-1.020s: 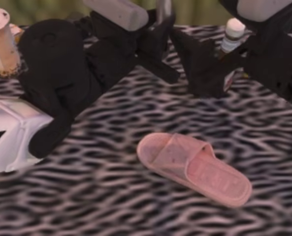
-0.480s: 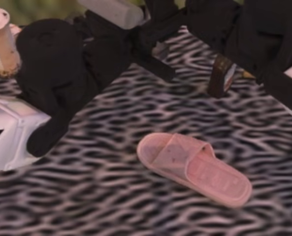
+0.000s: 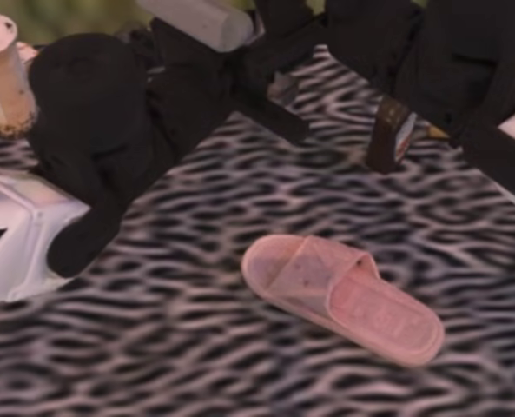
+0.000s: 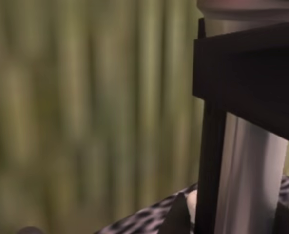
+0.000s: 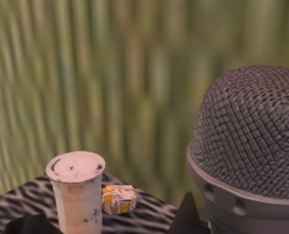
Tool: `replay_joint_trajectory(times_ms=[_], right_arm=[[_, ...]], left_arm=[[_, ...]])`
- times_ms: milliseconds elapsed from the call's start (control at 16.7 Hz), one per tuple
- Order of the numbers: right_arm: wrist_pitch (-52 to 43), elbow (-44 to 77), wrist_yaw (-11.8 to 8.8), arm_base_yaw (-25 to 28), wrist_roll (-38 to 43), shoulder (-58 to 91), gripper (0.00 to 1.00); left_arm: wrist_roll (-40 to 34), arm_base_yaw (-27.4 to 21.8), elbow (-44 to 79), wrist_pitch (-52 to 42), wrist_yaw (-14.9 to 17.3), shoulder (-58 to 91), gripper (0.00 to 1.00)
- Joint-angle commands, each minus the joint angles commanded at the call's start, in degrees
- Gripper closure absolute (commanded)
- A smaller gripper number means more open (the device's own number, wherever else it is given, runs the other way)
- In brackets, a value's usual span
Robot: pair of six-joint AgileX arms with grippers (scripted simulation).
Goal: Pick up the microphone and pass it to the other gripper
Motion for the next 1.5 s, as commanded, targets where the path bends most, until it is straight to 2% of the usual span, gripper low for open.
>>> replay_joint_trajectory(times_ms=[540, 1080, 1500], right_arm=[[0.0, 0.0, 0.0, 0.0, 0.0, 0.0, 0.98], [0.0, 0.0, 0.0, 0.0, 0.0, 0.0, 1.00], [0.0, 0.0, 0.0, 0.0, 0.0, 0.0, 1.00]], left_arm=[[0.0, 0.0, 0.0, 0.0, 0.0, 0.0, 1.00], [0.0, 0.0, 0.0, 0.0, 0.0, 0.0, 1.00], [0.0, 0.0, 0.0, 0.0, 0.0, 0.0, 0.47]])
